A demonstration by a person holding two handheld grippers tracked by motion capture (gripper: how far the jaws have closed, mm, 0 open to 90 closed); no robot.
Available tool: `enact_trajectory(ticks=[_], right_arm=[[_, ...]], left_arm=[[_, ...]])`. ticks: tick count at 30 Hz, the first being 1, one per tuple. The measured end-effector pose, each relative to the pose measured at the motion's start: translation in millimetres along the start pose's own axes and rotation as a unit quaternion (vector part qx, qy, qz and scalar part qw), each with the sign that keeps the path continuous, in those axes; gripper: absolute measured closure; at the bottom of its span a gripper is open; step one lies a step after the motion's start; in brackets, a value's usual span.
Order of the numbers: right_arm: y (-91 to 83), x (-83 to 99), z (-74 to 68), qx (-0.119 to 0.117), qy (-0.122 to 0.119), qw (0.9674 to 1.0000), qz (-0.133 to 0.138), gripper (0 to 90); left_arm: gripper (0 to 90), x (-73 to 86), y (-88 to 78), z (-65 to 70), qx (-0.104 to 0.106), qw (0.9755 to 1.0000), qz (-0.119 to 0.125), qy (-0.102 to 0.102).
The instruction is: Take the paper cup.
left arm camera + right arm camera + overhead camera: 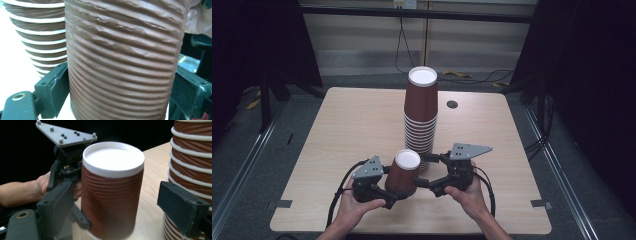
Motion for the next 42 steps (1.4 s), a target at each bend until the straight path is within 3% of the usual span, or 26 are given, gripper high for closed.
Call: enact_trajectory(ticks=[3, 9, 13, 20, 30, 37, 42], right_arm=[[-2.9, 1.7, 2.8, -0.001, 0.001, 1.0, -0.003, 13.2], [-6.7, 6.5, 6.9, -0.001, 0.001, 0.9999, -0.017, 13.2], [-9.3, 8.9, 8.9, -0.002, 0.003, 0.9997, -0.024, 13.2], [-13.5, 11.9, 11.0, -0.012, 0.002, 0.9993, -0.034, 13.2], [-13.4, 18.1, 13.3, -0.008, -0.02, 0.9976, -0.067, 13.5], [-11.0, 24.3, 13.9, -0.003, -0.037, 0.9932, -0.111, 13.8], [-9.0, 28.0, 13.9, -0.002, -0.046, 0.99, -0.133, 13.9]], left_arm=[[12.3, -0.7, -3.0, -1.8, -0.001, 1.0, -0.007, 0.0], [12.3, 1.3, -2.4, -1.5, -0.01, 0.999, -0.039, 0.021], [12.3, 3.0, 0.6, -0.6, -0.003, 0.9982, -0.054, 0.026], [12.9, 3.0, 4.4, 1.3, 0.005, 0.9946, -0.099, 0.031], [13.1, 4.5, 4.0, 0.5, 0.008, 0.9892, -0.139, 0.047], [12.9, 5.4, 5.9, 0.8, 0.019, 0.9879, -0.147, 0.046], [13.0, 9.6, 8.2, 2.3, 0.017, 0.9829, -0.173, 0.061]])
Point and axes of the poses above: each handheld gripper's, and its own axes: y roughly forward along the jaws, x roughly out of its underside, z roughly to its right, the point moved 5 cm from there along y, roughly forward along the jaws, and after that the axes turned 1 degree about y, right-handed, at the moved point
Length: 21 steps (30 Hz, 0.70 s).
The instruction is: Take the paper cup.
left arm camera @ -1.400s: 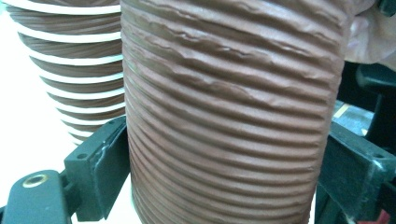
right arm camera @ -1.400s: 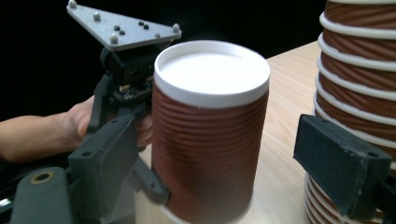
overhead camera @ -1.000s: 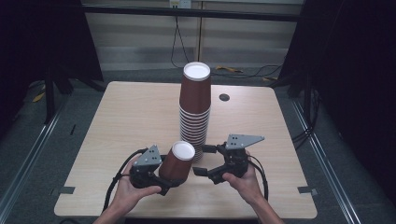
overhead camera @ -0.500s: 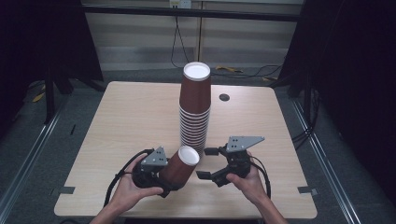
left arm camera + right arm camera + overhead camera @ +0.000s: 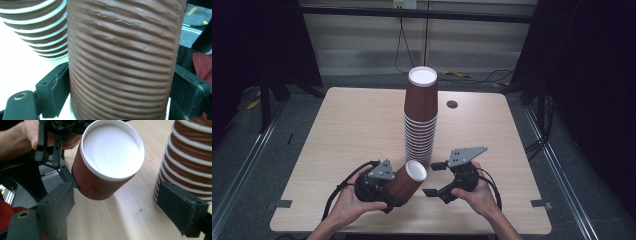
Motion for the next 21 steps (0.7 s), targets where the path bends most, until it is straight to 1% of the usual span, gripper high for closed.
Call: enact_trajectory(ticks=[2, 4, 5, 6, 9, 12, 14, 16, 17, 21], right_arm=[[1.2, 1.2, -1.1, 0.001, -0.006, 0.9999, -0.013, 15.5], [2.6, 2.2, -1.5, 0.0, -0.012, 0.9997, -0.023, 15.6], [3.3, 2.7, -1.6, 0.004, -0.013, 0.9995, -0.028, 15.6], [3.6, 3.0, -1.4, 0.005, -0.017, 0.9993, -0.032, 15.5], [4.2, 3.0, -1.2, 0.003, -0.019, 0.9991, -0.037, 15.5], [5.5, 3.2, -1.6, 0.001, -0.024, 0.9986, -0.047, 15.1], [7.3, 4.0, -1.9, -0.002, -0.027, 0.998, -0.057, 15.0], [9.3, 5.0, -3.1, -0.013, -0.032, 0.9973, -0.065, 15.0], [9.8, 5.3, -3.1, -0.013, -0.035, 0.997, -0.069, 15.0], [10.9, 5.8, -2.9, -0.013, -0.043, 0.9959, -0.079, 13.7]], left_arm=[[13.0, 0.3, 1.1, 0.1, 0.0, 1.0, -0.006, 0.006], [13.0, 0.0, 2.1, 1.2, -0.001, 1.0, -0.009, 0.002], [13.0, -0.1, 2.2, 0.9, 0.0, 0.9999, -0.012, 0.007], [13.1, -0.4, 2.2, 1.0, 0.0, 0.9999, -0.013, 0.007], [13.2, -0.7, 1.9, 1.0, 0.0, 0.9998, -0.017, 0.008], [13.4, -0.1, 2.8, 0.9, -0.002, 0.9995, -0.028, 0.014], [13.5, -0.2, 3.2, 2.0, 0.002, 0.9994, -0.034, 0.011], [13.7, -0.4, 4.0, 2.1, -0.002, 0.9991, -0.038, 0.018], [13.8, -0.4, 4.3, 2.6, -0.001, 0.9991, -0.039, 0.016], [13.8, -1.1, 6.2, 4.2, 0.004, 0.9984, -0.05, 0.026]])
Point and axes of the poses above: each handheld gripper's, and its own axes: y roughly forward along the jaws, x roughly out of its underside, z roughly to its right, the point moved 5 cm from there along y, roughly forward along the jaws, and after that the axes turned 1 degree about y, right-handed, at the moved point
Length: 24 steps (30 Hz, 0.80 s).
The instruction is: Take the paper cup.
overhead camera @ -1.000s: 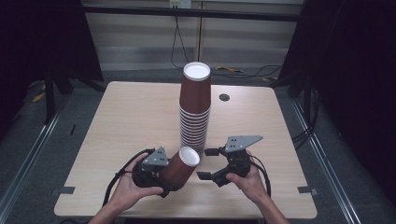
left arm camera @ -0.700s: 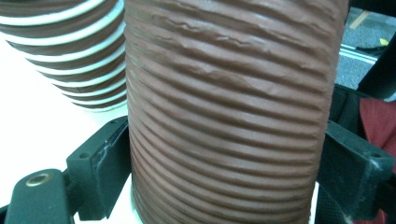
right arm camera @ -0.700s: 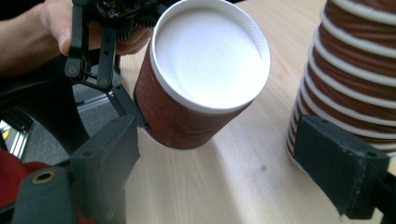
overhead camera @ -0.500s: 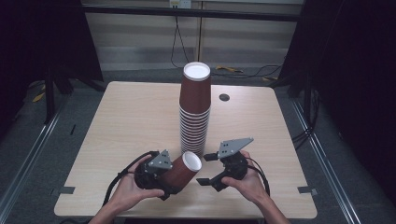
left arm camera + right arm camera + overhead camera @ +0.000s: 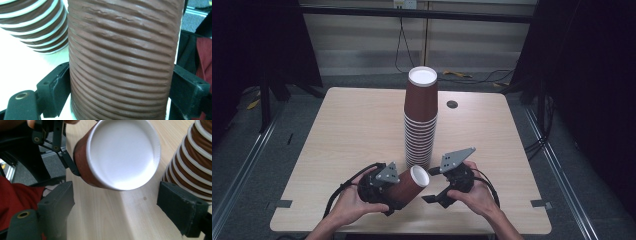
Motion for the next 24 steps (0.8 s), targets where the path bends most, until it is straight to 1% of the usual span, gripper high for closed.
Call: enact_trajectory(ticks=[4, 6, 7, 8, 10, 11, 12, 14, 15, 18, 19, 21, 22, 24], right_arm=[[0.4, -0.3, -0.5, 0.005, -0.012, 0.9998, -0.016, 13.4], [0.7, -1.2, -1.1, 0.0, -0.017, 0.9996, -0.021, 13.6], [0.9, -1.4, -1.2, 0.006, -0.018, 0.9995, -0.027, 13.5], [1.4, -1.5, -1.6, 0.006, -0.022, 0.9992, -0.032, 13.5], [3.2, -1.4, -2.5, 0.007, -0.032, 0.9985, -0.045, 13.5], [4.0, -1.3, -3.1, 0.003, -0.039, 0.9981, -0.048, 13.5], [4.7, -0.9, -4.1, -0.001, -0.038, 0.9978, -0.054, 13.7], [6.2, -1.0, -3.8, 0.004, -0.044, 0.9971, -0.062, 13.5], [7.6, -0.7, -3.9, 0.001, -0.047, 0.9966, -0.068, 13.7], [10.4, 0.1, -2.7, 0.006, -0.05, 0.9952, -0.083, 13.9], [11.3, 0.2, -1.9, 0.005, -0.054, 0.9948, -0.086, 14.0], [12.6, 1.0, -1.5, 0.004, -0.055, 0.9941, -0.094, 16.5], [13.1, 1.4, -1.0, 0.003, -0.058, 0.9935, -0.098, 17.2], [13.2, 1.8, -1.0, 0.007, -0.063, 0.9923, -0.106, 19.3]], left_arm=[[13.8, -1.5, 1.9, 1.6, 0.002, 0.9999, -0.01, 0.009], [13.9, -2.0, 3.0, 2.1, 0.002, 0.9998, -0.015, 0.011], [13.9, -2.1, 3.3, 1.8, 0.001, 0.9998, -0.017, 0.011], [13.8, -2.1, 3.7, 1.7, 0.002, 0.9997, -0.019, 0.012], [13.9, -1.8, 4.4, 2.3, 0.002, 0.9997, -0.023, 0.012], [13.8, -1.5, 4.8, 2.3, 0.001, 0.9995, -0.026, 0.015], [13.8, -1.2, 5.2, 2.7, -0.001, 0.9995, -0.028, 0.014], [13.9, -1.0, 6.2, 3.0, 0.0, 0.9994, -0.03, 0.016], [13.9, -0.8, 7.0, 3.6, 0.002, 0.9993, -0.033, 0.017], [13.9, -0.4, 8.4, 4.7, 0.007, 0.9992, -0.034, 0.018], [13.9, 0.0, 8.9, 5.0, 0.006, 0.9991, -0.038, 0.019], [13.9, 0.4, 9.7, 6.3, 0.008, 0.999, -0.041, 0.019], [13.9, 0.4, 9.8, 6.6, 0.01, 0.9988, -0.043, 0.023], [14.0, 0.4, 10.8, 8.2, 0.011, 0.9985, -0.047, 0.026]])
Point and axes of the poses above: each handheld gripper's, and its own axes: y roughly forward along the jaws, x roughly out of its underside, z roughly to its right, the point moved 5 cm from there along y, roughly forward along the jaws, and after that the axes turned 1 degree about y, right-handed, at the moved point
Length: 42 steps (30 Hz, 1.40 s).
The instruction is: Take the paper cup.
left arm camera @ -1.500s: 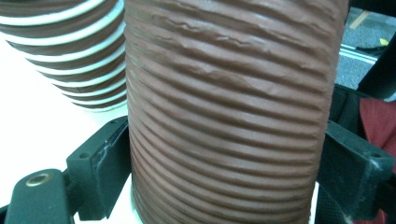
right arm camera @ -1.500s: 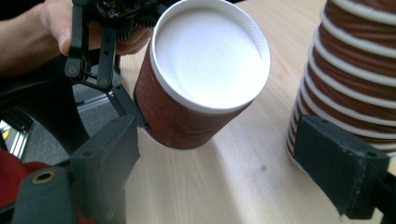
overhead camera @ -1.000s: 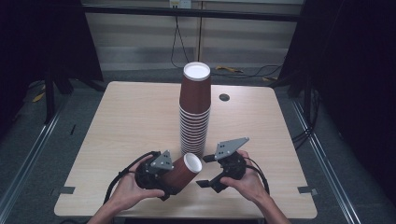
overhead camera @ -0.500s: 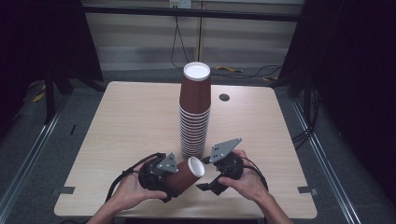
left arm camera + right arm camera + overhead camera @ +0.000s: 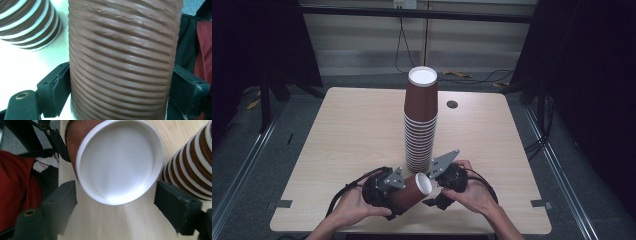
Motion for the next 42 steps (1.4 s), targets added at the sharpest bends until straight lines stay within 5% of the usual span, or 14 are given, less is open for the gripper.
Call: enact_trajectory(ticks=[12, 14, 26, 31, 42], right_arm=[[7.2, 1.2, 1.7, -0.014, -0.007, 0.9998, -0.012, 17.2], [8.9, 1.5, 0.3, -0.023, -0.002, 0.9996, -0.019, 16.5], [11.3, -6.7, -6.4, -0.043, -0.013, 0.9984, -0.034, 15.0], [11.1, -10.7, -8.7, -0.049, -0.026, 0.9979, -0.032, 15.9], [12.8, -9.8, -11.1, -0.068, -0.02, 0.9968, -0.039, 20.3]], left_arm=[[14.1, -7.3, 4.2, 3.5, -0.003, 0.9999, -0.012, 0.012], [14.1, -8.1, 5.3, 4.0, -0.001, 0.9994, -0.021, 0.026], [14.1, -11.2, 12.4, 11.6, 0.003, 0.9994, -0.026, 0.024], [14.1, -11.4, 11.8, 11.3, 0.005, 0.9981, -0.043, 0.043], [13.9, -14.8, 16.0, 17.4, 0.013, 0.999, -0.025, 0.035]])
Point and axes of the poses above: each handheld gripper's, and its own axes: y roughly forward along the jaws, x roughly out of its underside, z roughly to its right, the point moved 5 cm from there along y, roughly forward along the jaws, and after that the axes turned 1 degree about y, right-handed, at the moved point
